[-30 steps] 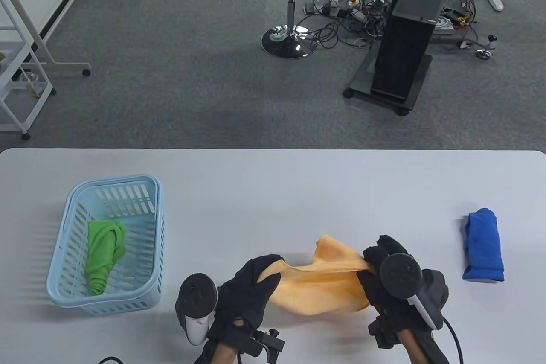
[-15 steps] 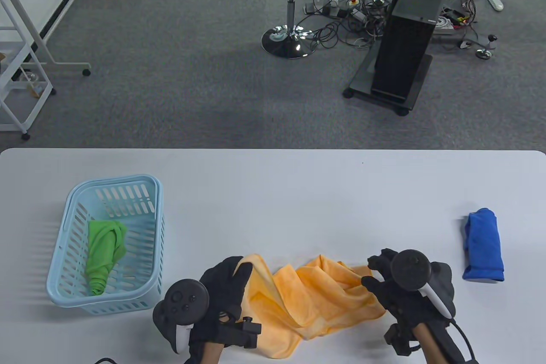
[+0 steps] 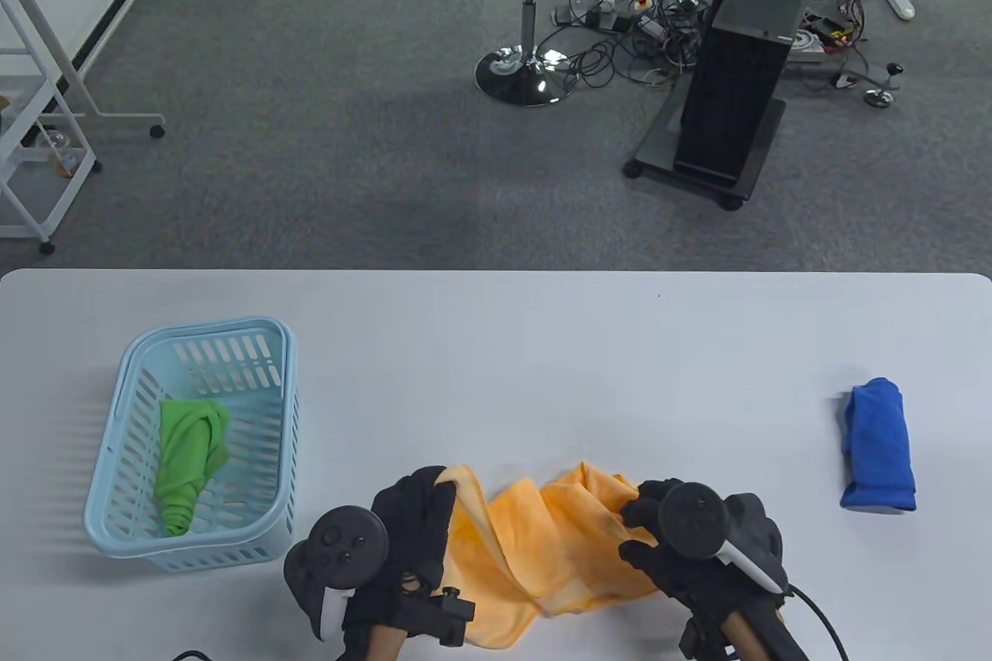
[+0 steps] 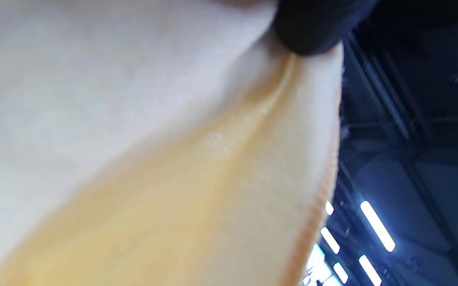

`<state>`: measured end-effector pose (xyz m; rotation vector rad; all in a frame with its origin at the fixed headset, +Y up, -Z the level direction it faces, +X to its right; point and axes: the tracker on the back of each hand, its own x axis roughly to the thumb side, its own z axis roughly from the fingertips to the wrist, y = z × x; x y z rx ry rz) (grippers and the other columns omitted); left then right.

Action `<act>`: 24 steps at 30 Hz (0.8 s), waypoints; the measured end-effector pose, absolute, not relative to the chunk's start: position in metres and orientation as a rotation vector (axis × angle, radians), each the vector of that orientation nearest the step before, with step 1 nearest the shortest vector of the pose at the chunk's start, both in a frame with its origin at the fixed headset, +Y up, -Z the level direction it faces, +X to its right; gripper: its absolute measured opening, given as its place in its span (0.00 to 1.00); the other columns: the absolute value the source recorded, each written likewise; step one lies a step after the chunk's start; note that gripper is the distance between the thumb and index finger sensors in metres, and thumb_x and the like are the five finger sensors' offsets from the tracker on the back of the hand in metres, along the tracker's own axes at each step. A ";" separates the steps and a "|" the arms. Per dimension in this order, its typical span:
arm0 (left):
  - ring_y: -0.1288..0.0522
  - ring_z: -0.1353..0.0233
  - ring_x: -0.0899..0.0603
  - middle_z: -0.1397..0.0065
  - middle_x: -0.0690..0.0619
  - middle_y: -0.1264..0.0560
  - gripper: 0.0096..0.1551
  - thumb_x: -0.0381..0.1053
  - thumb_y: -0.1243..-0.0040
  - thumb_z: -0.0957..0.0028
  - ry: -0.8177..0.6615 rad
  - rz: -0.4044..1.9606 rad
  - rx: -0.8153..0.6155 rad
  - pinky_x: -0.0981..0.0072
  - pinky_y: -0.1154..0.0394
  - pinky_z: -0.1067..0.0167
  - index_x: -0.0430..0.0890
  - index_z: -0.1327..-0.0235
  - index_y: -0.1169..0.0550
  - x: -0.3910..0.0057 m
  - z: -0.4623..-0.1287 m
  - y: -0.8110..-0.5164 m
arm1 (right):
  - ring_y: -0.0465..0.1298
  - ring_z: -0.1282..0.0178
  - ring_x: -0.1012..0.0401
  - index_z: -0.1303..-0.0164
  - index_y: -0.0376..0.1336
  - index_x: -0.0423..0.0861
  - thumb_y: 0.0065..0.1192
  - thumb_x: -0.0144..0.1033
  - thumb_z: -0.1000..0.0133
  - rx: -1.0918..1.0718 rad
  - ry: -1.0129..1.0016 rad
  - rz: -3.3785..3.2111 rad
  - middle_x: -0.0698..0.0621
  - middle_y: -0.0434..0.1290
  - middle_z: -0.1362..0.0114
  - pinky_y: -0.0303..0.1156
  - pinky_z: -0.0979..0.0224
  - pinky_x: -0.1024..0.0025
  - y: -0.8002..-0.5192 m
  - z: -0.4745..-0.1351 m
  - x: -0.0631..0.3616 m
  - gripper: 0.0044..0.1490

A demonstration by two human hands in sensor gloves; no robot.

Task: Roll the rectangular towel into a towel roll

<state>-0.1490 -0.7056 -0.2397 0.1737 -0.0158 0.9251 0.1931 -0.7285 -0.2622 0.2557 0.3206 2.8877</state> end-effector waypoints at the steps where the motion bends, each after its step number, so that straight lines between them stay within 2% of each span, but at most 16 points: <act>1: 0.22 0.35 0.33 0.45 0.44 0.17 0.24 0.55 0.44 0.50 -0.013 0.914 0.181 0.31 0.32 0.38 0.53 0.41 0.20 -0.149 -0.240 -0.705 | 0.55 0.19 0.46 0.32 0.62 0.52 0.64 0.52 0.61 0.247 0.316 2.961 0.49 0.54 0.21 0.48 0.22 0.35 -0.735 -0.264 0.195 0.44; 4: 0.23 0.34 0.33 0.41 0.45 0.20 0.23 0.49 0.41 0.51 0.003 0.897 0.186 0.32 0.32 0.37 0.57 0.40 0.23 -0.152 -0.239 -0.702 | 0.56 0.19 0.47 0.28 0.57 0.55 0.65 0.52 0.62 0.196 0.302 3.063 0.51 0.52 0.21 0.48 0.22 0.35 -0.746 -0.271 0.212 0.48; 5: 0.23 0.34 0.33 0.39 0.44 0.21 0.24 0.46 0.39 0.51 0.009 0.881 0.174 0.32 0.32 0.37 0.58 0.40 0.24 -0.153 -0.239 -0.701 | 0.55 0.19 0.46 0.27 0.55 0.55 0.65 0.52 0.62 0.179 0.325 3.020 0.50 0.51 0.21 0.44 0.23 0.33 -0.751 -0.273 0.217 0.49; 8: 0.18 0.37 0.34 0.42 0.44 0.16 0.23 0.45 0.33 0.55 0.009 0.844 0.168 0.34 0.29 0.39 0.56 0.44 0.22 -0.153 -0.240 -0.702 | 0.54 0.19 0.45 0.24 0.51 0.54 0.67 0.52 0.63 0.154 0.460 3.035 0.48 0.49 0.20 0.41 0.24 0.31 -0.769 -0.273 0.220 0.54; 10: 0.16 0.39 0.35 0.44 0.46 0.14 0.23 0.47 0.29 0.57 0.009 0.827 0.166 0.34 0.27 0.40 0.54 0.46 0.20 -0.152 -0.239 -0.702 | 0.56 0.20 0.46 0.28 0.55 0.54 0.67 0.51 0.63 0.148 0.477 3.093 0.47 0.52 0.21 0.42 0.24 0.31 -0.777 -0.274 0.218 0.50; 13: 0.14 0.41 0.36 0.47 0.47 0.11 0.22 0.51 0.25 0.60 0.003 0.805 0.179 0.36 0.26 0.41 0.50 0.53 0.18 -0.149 -0.238 -0.699 | 0.60 0.21 0.48 0.43 0.64 0.55 0.65 0.48 0.61 0.022 0.396 3.109 0.48 0.57 0.24 0.43 0.24 0.32 -0.776 -0.280 0.217 0.34; 18: 0.13 0.45 0.36 0.52 0.46 0.09 0.20 0.59 0.32 0.57 0.017 0.859 0.210 0.35 0.25 0.43 0.47 0.61 0.13 -0.152 -0.241 -0.697 | 0.64 0.24 0.47 0.49 0.70 0.53 0.66 0.51 0.62 -0.201 0.325 3.201 0.48 0.64 0.27 0.45 0.25 0.31 -0.772 -0.286 0.240 0.31; 21: 0.14 0.44 0.34 0.51 0.44 0.09 0.21 0.58 0.34 0.56 0.051 0.951 0.217 0.34 0.27 0.42 0.46 0.61 0.10 -0.161 -0.245 -0.693 | 0.64 0.24 0.47 0.48 0.69 0.54 0.64 0.53 0.61 -0.467 0.467 3.144 0.48 0.63 0.27 0.45 0.25 0.31 -0.772 -0.287 0.268 0.31; 24: 0.15 0.41 0.32 0.49 0.43 0.10 0.24 0.58 0.37 0.55 0.049 0.954 0.195 0.32 0.29 0.41 0.46 0.59 0.10 -0.169 -0.249 -0.685 | 0.65 0.24 0.46 0.49 0.70 0.52 0.66 0.51 0.61 -0.611 0.425 3.082 0.46 0.64 0.27 0.45 0.25 0.31 -0.772 -0.287 0.286 0.31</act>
